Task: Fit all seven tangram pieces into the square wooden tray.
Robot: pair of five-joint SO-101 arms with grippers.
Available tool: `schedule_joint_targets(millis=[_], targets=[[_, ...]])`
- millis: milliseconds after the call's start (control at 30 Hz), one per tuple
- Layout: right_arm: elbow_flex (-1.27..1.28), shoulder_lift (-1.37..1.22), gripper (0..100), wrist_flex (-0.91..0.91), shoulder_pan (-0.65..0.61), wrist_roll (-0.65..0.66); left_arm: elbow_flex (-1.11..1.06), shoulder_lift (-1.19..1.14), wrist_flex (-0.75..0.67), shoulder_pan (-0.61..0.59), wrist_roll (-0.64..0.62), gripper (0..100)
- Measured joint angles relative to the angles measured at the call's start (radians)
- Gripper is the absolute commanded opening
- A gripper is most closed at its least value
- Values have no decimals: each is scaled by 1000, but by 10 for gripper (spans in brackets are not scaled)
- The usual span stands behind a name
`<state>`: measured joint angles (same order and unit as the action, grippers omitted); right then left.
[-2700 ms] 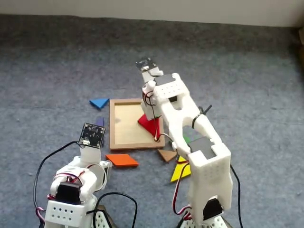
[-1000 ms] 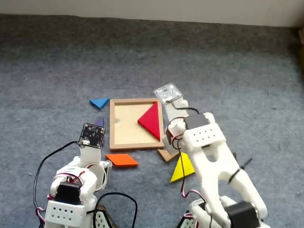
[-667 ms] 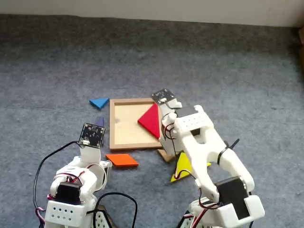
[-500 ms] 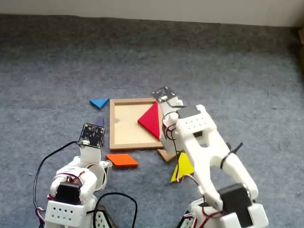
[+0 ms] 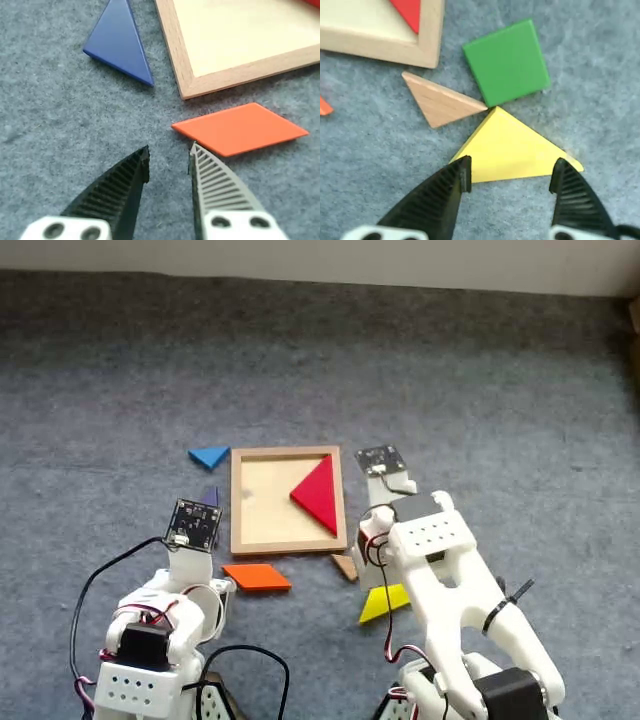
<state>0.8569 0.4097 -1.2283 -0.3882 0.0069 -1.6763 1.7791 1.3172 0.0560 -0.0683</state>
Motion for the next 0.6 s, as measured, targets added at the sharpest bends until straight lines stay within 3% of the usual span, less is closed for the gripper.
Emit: schedule_joint_targets(millis=[133, 400, 600], targets=[[26, 0, 254, -25, 3, -43, 0, 0, 0, 0, 0, 146], [118, 2, 253, -17, 3, -354, 0, 0, 0, 0, 0, 146], [207, 21, 253, 146, 6, -397, 0, 0, 0, 0, 0, 146]])
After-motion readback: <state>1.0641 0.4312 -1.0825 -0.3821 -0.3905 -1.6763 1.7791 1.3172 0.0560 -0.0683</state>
